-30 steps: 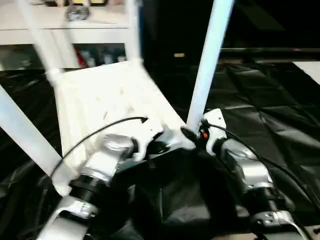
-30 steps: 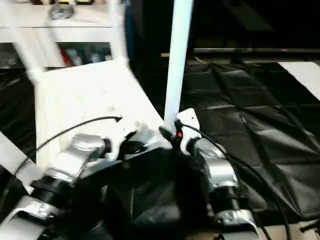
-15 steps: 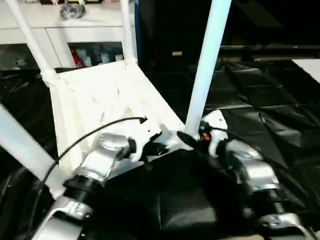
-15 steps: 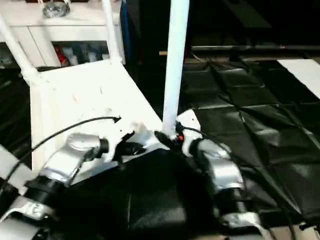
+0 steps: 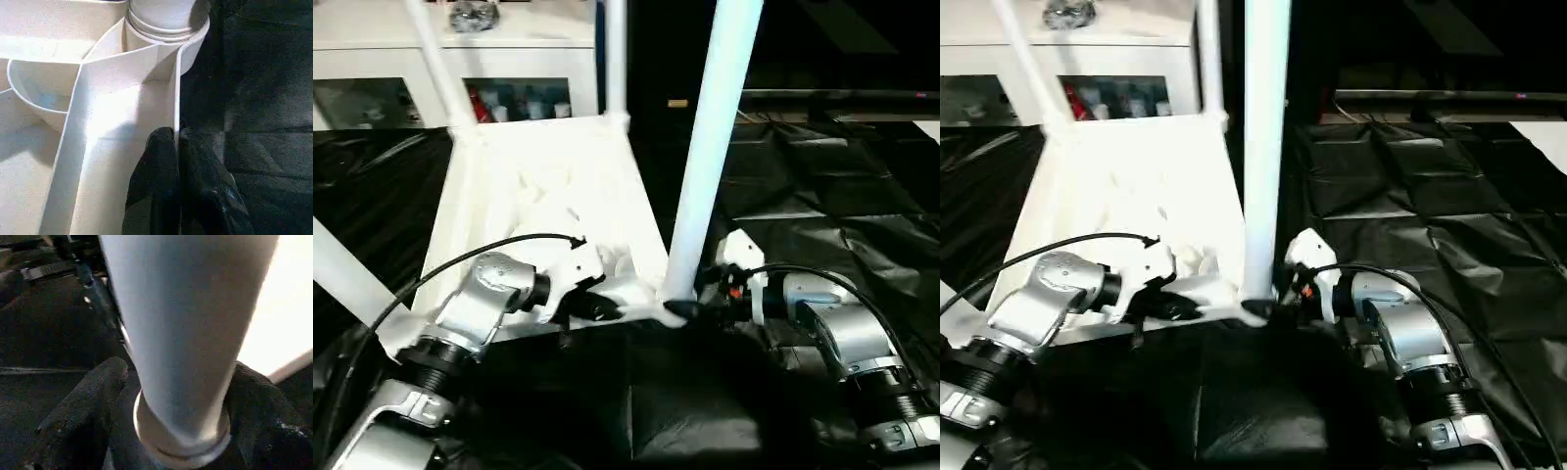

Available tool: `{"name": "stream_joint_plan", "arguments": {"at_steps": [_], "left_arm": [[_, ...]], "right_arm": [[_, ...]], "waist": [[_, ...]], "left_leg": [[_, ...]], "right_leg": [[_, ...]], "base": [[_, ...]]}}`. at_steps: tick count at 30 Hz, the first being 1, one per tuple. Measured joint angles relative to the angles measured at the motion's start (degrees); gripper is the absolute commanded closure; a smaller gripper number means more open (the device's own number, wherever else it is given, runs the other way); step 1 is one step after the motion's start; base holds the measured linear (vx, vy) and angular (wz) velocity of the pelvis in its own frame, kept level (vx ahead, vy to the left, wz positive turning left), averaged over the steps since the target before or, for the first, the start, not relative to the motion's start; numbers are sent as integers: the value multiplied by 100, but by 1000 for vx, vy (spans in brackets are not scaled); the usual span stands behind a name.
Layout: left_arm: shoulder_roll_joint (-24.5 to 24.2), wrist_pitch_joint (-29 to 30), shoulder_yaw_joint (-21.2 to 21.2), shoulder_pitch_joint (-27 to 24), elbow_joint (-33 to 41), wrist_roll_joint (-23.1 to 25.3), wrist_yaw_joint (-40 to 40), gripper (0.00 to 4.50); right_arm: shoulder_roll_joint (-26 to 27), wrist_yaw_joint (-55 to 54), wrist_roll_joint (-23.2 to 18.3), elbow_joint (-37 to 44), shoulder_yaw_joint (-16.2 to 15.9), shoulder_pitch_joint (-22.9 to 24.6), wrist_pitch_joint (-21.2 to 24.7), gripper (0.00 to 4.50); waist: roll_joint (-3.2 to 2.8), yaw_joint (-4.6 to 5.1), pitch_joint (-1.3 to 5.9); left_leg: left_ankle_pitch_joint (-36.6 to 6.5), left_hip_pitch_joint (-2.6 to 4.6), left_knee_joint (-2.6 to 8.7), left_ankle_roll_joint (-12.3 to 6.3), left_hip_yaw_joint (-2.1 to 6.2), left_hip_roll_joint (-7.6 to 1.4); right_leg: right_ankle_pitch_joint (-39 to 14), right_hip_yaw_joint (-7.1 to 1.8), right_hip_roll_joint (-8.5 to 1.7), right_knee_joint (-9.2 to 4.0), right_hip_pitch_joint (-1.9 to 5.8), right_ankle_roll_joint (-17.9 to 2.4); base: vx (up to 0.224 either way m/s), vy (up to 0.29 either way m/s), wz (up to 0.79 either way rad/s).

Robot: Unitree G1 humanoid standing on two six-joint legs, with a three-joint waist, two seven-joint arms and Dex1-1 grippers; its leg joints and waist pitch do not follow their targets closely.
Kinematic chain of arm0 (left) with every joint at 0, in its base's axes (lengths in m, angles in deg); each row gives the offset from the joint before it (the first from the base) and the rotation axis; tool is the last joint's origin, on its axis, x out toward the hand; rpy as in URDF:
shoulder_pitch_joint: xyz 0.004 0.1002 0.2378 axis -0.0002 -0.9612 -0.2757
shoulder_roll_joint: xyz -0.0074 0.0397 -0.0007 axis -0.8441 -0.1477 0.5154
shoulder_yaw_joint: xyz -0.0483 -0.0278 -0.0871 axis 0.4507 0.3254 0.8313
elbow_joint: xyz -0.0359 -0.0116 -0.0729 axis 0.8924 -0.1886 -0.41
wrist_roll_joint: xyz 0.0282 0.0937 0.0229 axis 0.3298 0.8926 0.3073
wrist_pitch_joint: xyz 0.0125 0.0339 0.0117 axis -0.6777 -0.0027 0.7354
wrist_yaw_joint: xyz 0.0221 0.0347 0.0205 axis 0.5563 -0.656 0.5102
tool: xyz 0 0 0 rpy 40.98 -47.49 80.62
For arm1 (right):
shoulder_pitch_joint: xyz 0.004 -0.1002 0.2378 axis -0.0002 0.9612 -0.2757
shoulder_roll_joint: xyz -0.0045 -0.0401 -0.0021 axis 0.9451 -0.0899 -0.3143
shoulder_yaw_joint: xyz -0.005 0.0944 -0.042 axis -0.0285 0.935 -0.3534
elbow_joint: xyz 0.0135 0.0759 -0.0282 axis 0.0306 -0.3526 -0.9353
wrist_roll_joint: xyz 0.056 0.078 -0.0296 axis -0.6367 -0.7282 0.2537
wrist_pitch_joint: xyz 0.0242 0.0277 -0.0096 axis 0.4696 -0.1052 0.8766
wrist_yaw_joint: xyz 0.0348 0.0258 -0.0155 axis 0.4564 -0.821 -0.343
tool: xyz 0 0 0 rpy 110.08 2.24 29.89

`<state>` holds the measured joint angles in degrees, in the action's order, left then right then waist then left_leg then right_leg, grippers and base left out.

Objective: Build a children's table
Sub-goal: Rotate leg to tighten

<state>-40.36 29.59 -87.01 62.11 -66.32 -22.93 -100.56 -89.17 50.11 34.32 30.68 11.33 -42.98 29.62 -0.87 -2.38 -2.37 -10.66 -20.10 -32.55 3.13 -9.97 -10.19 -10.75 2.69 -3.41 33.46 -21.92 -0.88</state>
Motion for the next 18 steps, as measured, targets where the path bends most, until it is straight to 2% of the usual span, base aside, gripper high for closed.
{"name": "stream_joint_plan", "arguments": {"at_steps": [6, 12, 18], "left_arm": [[-29, -75, -56, 0, 0, -45, -140, 450], [-33, -78, -63, 0, -14, -70, -184, 450], [65, 47, 11, 0, -82, -85, -80, 450]], "right_arm": [[-26, 116, -91, 1, -73, -23, 60, 172], [-35, 134, -99, 0, -72, -37, 121, 223], [29, -32, -98, -7, 10, 56, -18, 240]], "waist": [[2, -87, 0], [2, -107, 0], [0, -116, 3]], "left_leg": [[0, -4, -1, -1, -6, 0], [0, -4, -1, 0, -6, 0], [1, 0, -4, -1, -6, 0]], "right_leg": [[-1, -2, -2, 0, 0, 1], [-1, -2, -2, 0, -1, 1], [-1, -2, -3, 2, 7, 1]], "base": [[0, 0, 0], [0, 0, 0], [0, 0, 0]]}}
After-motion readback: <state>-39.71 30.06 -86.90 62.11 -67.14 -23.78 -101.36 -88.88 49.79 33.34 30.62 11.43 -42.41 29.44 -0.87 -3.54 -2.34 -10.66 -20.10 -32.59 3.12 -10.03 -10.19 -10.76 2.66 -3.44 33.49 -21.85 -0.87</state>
